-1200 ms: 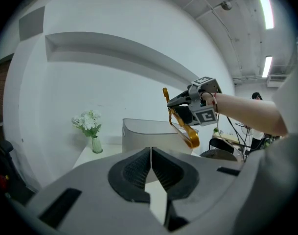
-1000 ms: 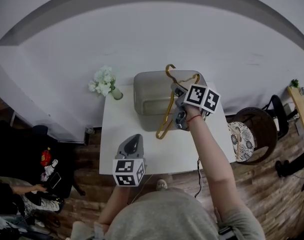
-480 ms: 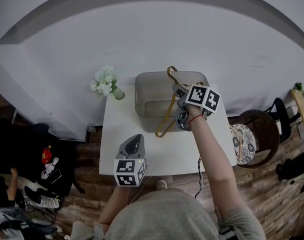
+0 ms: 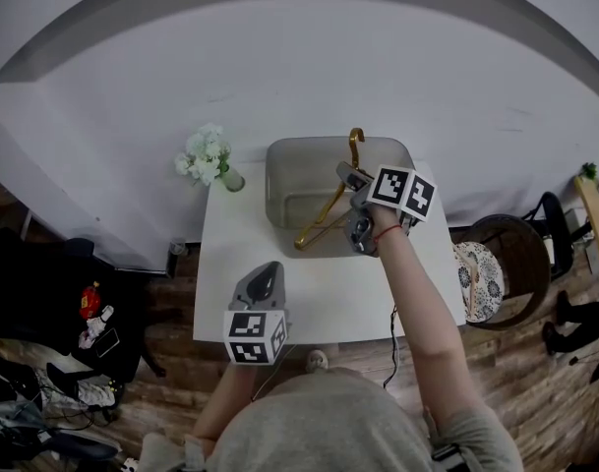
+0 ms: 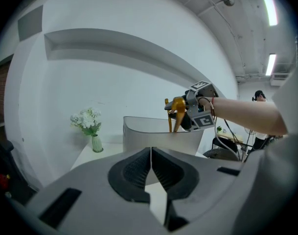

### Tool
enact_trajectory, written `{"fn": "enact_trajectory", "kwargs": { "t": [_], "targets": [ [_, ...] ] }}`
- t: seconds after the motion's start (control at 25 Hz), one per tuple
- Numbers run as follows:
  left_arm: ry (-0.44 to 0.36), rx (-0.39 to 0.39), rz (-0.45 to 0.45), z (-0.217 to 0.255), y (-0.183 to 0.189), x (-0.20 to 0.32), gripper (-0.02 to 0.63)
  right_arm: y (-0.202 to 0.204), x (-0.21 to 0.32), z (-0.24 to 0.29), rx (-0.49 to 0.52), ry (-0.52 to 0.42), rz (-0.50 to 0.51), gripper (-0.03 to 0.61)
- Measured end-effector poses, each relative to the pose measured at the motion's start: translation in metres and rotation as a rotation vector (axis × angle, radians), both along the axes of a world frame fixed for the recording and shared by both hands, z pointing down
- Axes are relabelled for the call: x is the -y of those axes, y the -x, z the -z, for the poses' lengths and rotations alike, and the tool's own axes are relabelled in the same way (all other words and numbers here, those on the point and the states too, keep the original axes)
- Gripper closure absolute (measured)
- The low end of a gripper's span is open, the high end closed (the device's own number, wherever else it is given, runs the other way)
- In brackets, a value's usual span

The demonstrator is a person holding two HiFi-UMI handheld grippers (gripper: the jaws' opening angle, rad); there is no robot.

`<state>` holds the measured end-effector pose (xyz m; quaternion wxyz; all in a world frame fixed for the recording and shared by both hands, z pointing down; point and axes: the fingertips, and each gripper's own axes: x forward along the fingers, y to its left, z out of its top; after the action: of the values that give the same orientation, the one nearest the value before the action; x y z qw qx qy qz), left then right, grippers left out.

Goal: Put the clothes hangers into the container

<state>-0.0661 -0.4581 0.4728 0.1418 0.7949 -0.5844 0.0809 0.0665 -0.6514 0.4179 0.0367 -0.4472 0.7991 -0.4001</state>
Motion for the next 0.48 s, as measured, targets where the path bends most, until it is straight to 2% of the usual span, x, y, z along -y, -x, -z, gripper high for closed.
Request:
{"fn": "enact_trajectory", "kwargs": {
  "t": [0.48],
  "targets": [
    [-0.003, -0.007, -0.009, 0.000, 0.000, -0.008, 0.601, 0.005, -0.012, 0.001, -0.046, 0.005, 0.013, 0.382]
  ]
}}
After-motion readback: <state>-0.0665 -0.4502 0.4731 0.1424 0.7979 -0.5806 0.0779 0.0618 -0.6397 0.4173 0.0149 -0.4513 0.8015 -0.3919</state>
